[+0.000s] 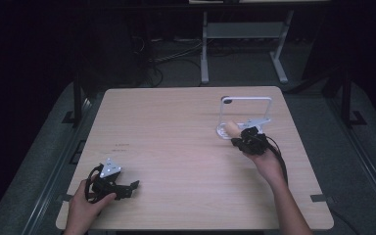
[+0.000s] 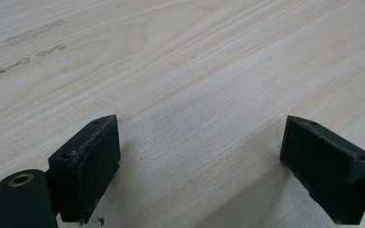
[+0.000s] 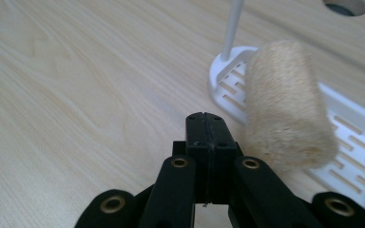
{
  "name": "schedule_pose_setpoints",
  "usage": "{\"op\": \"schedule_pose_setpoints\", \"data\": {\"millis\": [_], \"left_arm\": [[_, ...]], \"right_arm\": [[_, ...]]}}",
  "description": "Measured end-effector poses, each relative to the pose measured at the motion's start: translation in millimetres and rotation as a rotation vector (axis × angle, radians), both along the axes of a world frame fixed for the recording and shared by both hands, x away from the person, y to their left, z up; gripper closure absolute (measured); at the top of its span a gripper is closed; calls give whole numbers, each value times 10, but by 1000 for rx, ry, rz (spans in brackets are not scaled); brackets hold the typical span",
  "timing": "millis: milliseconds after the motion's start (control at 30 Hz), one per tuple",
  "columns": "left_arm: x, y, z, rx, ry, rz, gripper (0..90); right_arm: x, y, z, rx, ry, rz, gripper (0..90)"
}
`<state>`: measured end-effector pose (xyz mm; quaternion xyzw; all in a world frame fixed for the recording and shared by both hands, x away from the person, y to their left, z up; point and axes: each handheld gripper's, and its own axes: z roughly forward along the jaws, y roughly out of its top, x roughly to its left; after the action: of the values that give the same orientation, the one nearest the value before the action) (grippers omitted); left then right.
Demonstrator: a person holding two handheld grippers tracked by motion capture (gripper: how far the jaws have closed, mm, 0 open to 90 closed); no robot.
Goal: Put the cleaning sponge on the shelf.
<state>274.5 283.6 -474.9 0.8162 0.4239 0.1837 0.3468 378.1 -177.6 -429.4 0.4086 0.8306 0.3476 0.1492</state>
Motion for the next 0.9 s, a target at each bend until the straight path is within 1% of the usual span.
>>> {"op": "schedule_pose_setpoints", "data": {"millis": [133, 267, 500, 633, 900], "left_arm": [[0, -1, 0, -1, 0, 0, 126], [0, 0, 0, 0, 0, 0, 126], [0, -1, -1, -1, -1, 1, 126], [0, -1, 0, -1, -1, 1, 126], [1, 0, -1, -1, -1, 0, 126]], "right_arm": [[16, 51, -96, -22, 20, 18, 897], [42, 66, -187, -36, 45, 16, 897], [86, 34, -268, -44, 62, 0, 897], [109, -13, -276, -42, 53, -14, 897], [159, -154, -278, -44, 39, -63, 897]]}}
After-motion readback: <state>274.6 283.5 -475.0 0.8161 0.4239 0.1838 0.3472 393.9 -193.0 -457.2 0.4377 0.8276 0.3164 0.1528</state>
